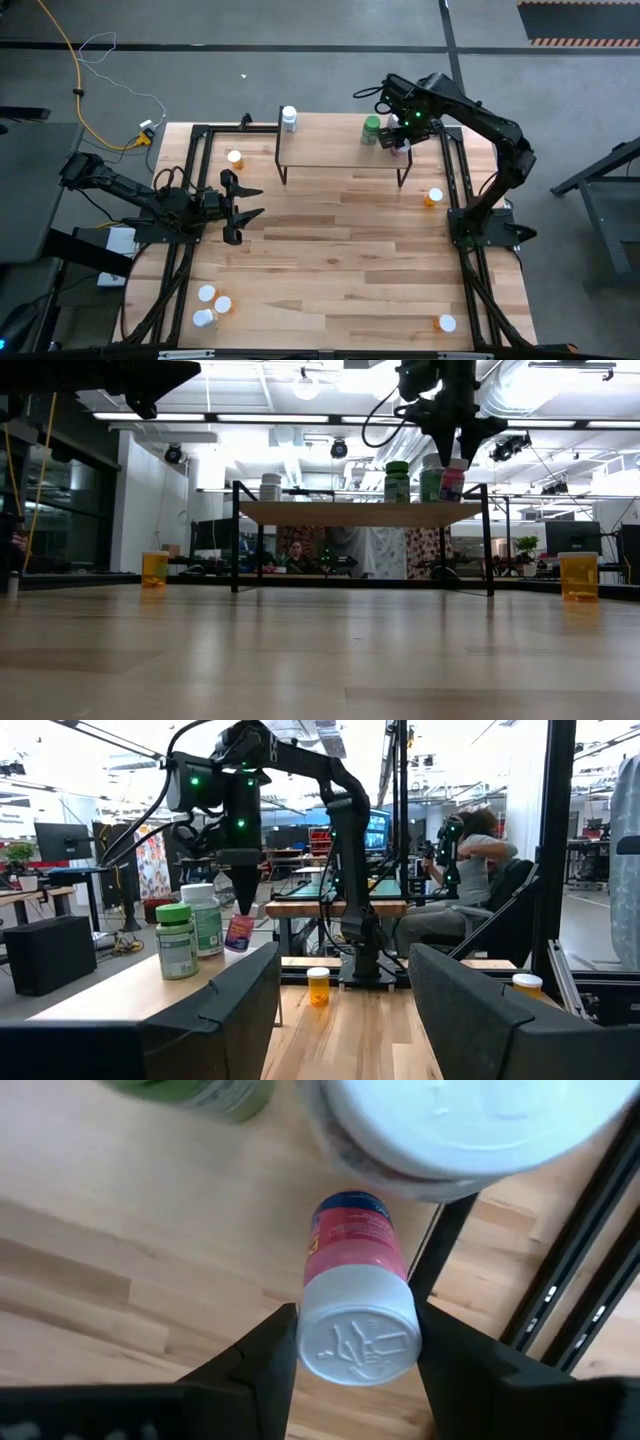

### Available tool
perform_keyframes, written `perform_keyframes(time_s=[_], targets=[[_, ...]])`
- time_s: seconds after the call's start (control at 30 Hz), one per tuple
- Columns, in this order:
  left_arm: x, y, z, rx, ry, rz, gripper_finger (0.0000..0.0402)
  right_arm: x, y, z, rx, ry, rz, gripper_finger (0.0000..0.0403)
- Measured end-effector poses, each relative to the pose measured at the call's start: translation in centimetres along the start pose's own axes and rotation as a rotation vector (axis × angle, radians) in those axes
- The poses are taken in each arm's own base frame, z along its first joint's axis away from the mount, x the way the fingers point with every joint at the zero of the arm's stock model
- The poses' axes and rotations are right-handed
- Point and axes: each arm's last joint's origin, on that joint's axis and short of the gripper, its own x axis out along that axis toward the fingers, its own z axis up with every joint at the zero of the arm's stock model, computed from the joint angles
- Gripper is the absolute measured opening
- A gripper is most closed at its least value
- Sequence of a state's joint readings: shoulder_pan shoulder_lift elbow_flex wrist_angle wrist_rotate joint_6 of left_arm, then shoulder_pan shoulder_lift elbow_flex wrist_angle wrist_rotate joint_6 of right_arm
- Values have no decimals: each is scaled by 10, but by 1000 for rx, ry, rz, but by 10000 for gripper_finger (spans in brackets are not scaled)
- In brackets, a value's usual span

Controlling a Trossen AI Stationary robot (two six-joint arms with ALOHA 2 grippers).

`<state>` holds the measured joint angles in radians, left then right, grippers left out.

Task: Pick and place medicine bottles onto shelf by color
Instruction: Put the pink pill bottle on the shelf

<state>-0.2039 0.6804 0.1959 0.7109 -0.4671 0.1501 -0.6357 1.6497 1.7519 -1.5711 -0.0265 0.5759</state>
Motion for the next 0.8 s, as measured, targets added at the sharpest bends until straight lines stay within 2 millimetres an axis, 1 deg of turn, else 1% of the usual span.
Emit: perform_keyframes(time_s=[0.13,0.2,0.37,0.53,0.8], targets=[[0,0,0,0,0,0,211,0,1,0,-84,0,0,181],[0,0,0,0,1,0,211,0,1,0,-97,0,0,186],[0,0,0,0,1,0,211,0,0,0,-108,-5,-9,189],[0,0,0,-7,1,0,211,0,-2,1,-110,-49,-84,189],[0,0,0,-6,2,0,211,0,-2,2,-107,-52,-88,190]])
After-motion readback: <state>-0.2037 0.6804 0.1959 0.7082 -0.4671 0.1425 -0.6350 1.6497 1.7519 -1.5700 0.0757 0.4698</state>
